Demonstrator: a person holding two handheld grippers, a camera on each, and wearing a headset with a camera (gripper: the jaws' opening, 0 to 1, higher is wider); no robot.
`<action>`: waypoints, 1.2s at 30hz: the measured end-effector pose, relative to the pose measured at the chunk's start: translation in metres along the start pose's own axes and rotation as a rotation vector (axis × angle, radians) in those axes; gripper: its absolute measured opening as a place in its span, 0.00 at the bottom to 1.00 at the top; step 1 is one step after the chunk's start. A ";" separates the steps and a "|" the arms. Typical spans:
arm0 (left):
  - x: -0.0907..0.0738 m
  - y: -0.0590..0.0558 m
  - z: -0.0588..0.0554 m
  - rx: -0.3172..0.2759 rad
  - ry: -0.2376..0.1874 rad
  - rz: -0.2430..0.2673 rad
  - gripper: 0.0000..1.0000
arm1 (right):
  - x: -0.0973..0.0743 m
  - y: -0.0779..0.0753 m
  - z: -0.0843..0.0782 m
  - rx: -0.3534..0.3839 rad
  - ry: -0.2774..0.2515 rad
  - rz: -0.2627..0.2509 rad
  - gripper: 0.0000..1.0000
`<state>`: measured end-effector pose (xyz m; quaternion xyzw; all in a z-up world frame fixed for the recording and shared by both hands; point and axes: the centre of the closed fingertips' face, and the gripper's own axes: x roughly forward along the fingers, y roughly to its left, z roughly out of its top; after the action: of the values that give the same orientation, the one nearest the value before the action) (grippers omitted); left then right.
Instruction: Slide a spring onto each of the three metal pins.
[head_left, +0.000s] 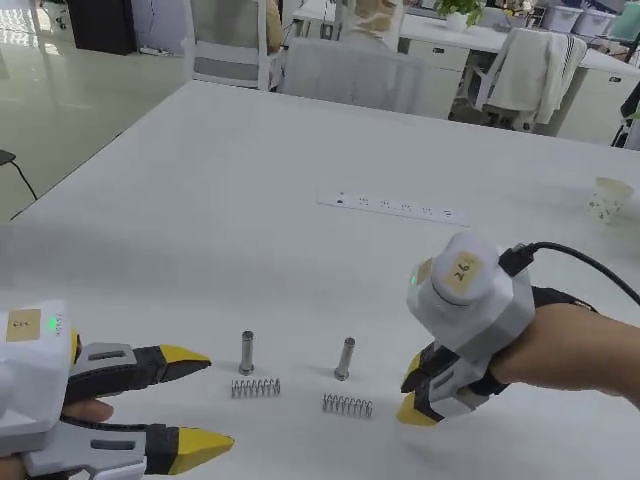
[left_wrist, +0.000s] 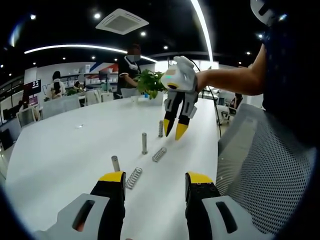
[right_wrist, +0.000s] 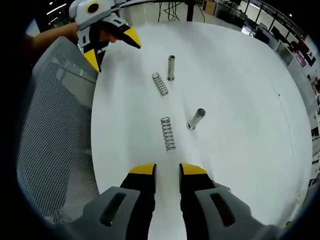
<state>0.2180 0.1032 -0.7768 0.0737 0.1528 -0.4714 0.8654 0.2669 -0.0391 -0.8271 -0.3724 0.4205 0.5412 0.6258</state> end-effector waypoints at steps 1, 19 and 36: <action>0.000 0.000 0.000 0.000 0.000 0.000 0.42 | 0.001 0.000 0.001 -0.001 0.000 0.001 0.16; -0.003 0.000 -0.004 -0.008 0.004 0.009 0.41 | 0.027 -0.003 0.013 -0.053 0.009 0.024 0.14; -0.004 -0.001 -0.005 -0.007 0.010 0.004 0.40 | 0.040 -0.003 0.012 -0.103 0.058 0.037 0.12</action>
<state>0.2137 0.1070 -0.7799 0.0733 0.1587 -0.4686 0.8660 0.2734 -0.0139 -0.8595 -0.4116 0.4170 0.5627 0.5832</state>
